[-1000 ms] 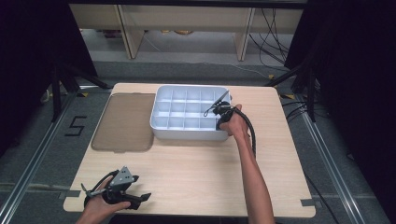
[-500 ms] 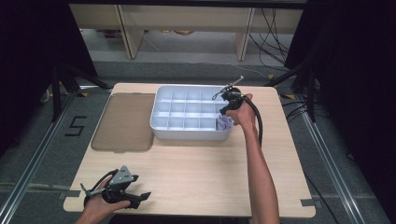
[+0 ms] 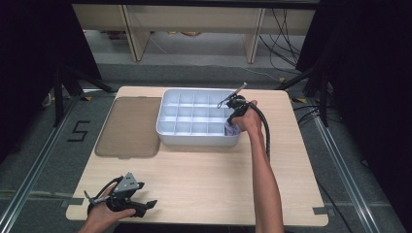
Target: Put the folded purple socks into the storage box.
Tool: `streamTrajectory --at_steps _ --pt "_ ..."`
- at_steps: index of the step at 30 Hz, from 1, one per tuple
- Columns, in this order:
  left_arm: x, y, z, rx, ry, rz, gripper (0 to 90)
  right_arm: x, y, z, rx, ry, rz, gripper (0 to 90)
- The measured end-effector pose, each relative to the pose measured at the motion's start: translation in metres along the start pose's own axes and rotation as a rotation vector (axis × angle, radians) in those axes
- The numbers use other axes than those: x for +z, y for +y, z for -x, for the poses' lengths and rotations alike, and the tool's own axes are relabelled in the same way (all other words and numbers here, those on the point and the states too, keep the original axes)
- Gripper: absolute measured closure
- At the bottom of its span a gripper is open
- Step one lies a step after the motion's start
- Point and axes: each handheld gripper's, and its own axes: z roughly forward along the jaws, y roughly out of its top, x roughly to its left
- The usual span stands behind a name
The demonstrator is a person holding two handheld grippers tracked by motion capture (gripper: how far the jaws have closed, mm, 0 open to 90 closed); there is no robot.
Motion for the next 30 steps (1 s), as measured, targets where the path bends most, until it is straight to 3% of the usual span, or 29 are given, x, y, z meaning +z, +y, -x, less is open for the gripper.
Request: streamTrajectory --at_steps 2,3,6,13,19,20,21,22,24,29,30 --pt "-0.001 0.0 -0.001 0.036 0.009 -0.009 19.5 0.002 -0.001 -0.002 -0.029 0.007 -0.003 87.8" --pt "0.0 0.0 0.0 0.02 0.0 0.001 19.5 0.005 -0.004 -0.006 -0.042 0.004 -0.037 88.4" --pt "0.0 0.0 -0.001 0.031 -0.002 -0.015 19.5 0.012 -0.007 -0.009 -0.07 0.006 -0.061 88.7" --pt "0.0 0.0 0.0 0.025 -0.002 -0.004 19.5 0.025 -0.007 -0.016 -0.062 -0.011 -0.122 90.0" --pt "0.0 -0.001 0.001 0.037 -0.003 -0.012 19.6 0.024 -0.013 -0.01 -0.045 0.023 -0.079 89.8" --pt "0.001 -0.001 0.002 0.02 -0.002 -0.005 19.6 0.019 -0.016 -0.008 -0.025 0.054 -0.043 87.6" --pt "0.001 -0.001 0.002 0.02 -0.002 -0.005 19.6 0.019 -0.016 -0.008 -0.025 0.054 -0.043 87.6" --pt "0.001 -0.001 0.001 0.015 0.0 -0.016 19.6 0.012 -0.018 -0.006 -0.034 0.062 -0.009 85.2" --pt "0.001 0.0 0.0 0.037 -0.001 -0.02 19.6 0.004 -0.019 -0.007 -0.034 0.059 0.015 83.6" --pt "0.001 0.0 0.001 0.039 0.005 -0.024 19.6 -0.012 -0.018 -0.008 -0.02 0.04 0.056 80.5" --pt "0.002 -0.001 0.003 0.022 -0.007 -0.01 19.6 -0.016 -0.017 -0.007 -0.02 0.042 0.065 80.4"
